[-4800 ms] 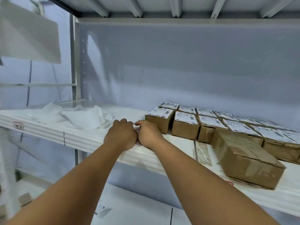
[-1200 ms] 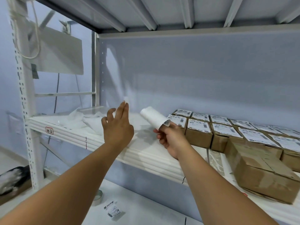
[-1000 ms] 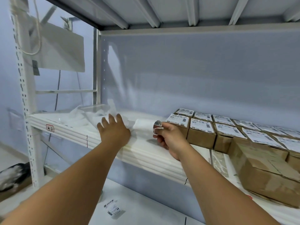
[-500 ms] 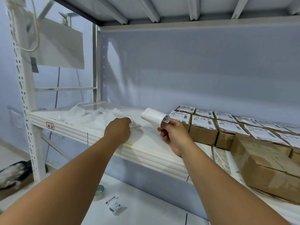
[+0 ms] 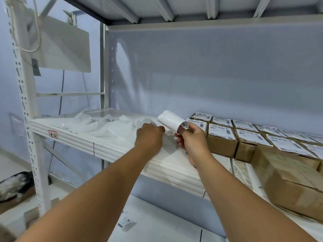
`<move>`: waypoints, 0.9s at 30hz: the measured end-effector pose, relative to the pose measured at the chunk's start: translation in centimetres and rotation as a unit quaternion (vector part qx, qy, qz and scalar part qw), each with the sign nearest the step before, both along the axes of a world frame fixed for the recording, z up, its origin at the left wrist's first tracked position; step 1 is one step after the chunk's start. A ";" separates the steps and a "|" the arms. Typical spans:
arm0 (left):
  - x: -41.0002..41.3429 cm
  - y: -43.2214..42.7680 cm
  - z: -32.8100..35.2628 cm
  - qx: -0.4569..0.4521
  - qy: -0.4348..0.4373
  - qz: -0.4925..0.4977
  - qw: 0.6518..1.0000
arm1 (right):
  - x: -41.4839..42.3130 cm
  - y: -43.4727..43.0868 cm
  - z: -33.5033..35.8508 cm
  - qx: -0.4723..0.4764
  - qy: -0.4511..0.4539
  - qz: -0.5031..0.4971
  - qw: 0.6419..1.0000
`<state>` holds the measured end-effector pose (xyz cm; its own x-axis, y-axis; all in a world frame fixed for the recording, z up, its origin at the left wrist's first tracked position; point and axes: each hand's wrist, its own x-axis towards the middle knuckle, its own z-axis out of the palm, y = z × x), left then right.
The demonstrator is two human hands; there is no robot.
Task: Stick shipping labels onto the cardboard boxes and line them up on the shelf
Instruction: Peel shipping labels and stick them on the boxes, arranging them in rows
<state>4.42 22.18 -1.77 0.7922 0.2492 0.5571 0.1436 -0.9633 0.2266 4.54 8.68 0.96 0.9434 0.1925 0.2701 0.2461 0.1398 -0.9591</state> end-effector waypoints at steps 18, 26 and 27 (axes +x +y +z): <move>-1.5 2.9 1.0 -0.598 -0.249 -0.042 0.761 | -0.6 -0.6 0.2 0.021 0.021 -0.039 0.999; -2.3 2.5 1.4 -0.601 -0.274 -0.072 0.747 | -1.0 -0.8 0.4 0.038 0.020 -0.047 0.998; -2.4 2.4 1.4 -0.591 -0.266 -0.084 0.757 | -1.0 -0.8 0.4 0.041 0.019 -0.045 0.998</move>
<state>2.06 24.61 -0.33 0.6094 0.7433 0.2760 -0.3738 -0.0377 0.9268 3.51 7.86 1.36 0.9659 0.0856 0.2443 0.2240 0.1968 -0.9545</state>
